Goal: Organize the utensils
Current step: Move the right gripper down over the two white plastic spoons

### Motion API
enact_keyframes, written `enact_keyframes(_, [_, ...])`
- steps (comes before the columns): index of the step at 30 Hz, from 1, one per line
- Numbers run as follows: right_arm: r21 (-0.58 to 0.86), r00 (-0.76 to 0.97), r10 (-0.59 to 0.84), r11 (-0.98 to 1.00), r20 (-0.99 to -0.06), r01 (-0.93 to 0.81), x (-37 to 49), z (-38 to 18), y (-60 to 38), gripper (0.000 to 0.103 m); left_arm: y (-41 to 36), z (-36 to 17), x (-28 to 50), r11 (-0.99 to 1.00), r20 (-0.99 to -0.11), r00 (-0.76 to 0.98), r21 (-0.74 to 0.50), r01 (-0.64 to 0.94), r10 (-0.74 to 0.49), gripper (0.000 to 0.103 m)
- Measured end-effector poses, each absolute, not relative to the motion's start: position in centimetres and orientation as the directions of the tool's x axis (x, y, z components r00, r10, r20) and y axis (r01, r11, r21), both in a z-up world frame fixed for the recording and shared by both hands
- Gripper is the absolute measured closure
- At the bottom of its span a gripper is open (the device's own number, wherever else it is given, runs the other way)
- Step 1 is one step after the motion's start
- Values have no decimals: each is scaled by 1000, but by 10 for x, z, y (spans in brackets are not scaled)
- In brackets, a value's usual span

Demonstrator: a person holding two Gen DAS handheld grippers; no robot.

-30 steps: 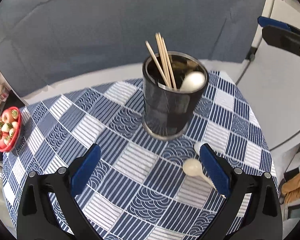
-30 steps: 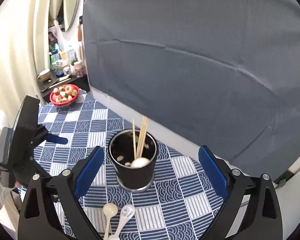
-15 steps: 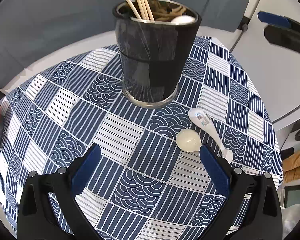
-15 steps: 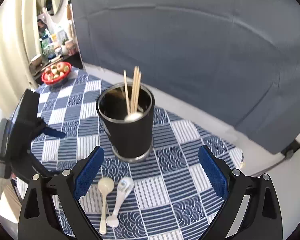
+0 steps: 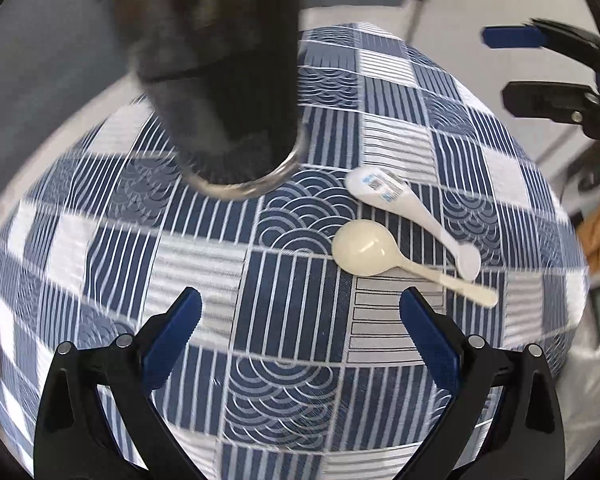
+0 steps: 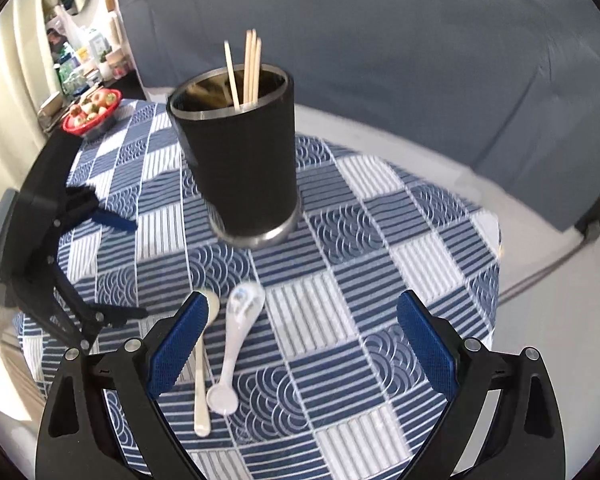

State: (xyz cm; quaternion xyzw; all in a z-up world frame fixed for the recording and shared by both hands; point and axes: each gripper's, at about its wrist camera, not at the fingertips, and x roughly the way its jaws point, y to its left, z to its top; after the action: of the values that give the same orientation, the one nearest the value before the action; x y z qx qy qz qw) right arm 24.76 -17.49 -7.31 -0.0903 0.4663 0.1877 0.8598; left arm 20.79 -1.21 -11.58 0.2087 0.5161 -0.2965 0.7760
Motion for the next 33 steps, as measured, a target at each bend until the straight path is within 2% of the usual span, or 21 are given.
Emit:
enact_keyframes(8, [71,447,237,932,-862,-357,223,-113,-180,12,-29,-129,208,589,-903,306,75,805,-303,6])
enact_keyframes(15, [155,415,281,937,-865,-313,197,-138,-188,12,-40,-147,211,517,-904,317,133,846,-287,6])
enact_keyframes(20, [207,395,313,935,-863,-289,180,-150,-190,12,-46,-154,212,469,-896,336,173,866,-291,11])
enact_keyframes(27, [196,331,305,926,-893,-323,171,-170,-176,12,-60,-155,216,437,-884,294,117,892,-364,36])
enact_keyframes(31, [193,327,305,923,-894,-334,172,-172,-173,12,-67,-155,214,410,-887,251,78,909,-388,56])
enact_keyframes(33, [174,348,296,924,-889,-340,172,-169,-171,12,-68,-155,216,416,-889,233,54,908,-393,59])
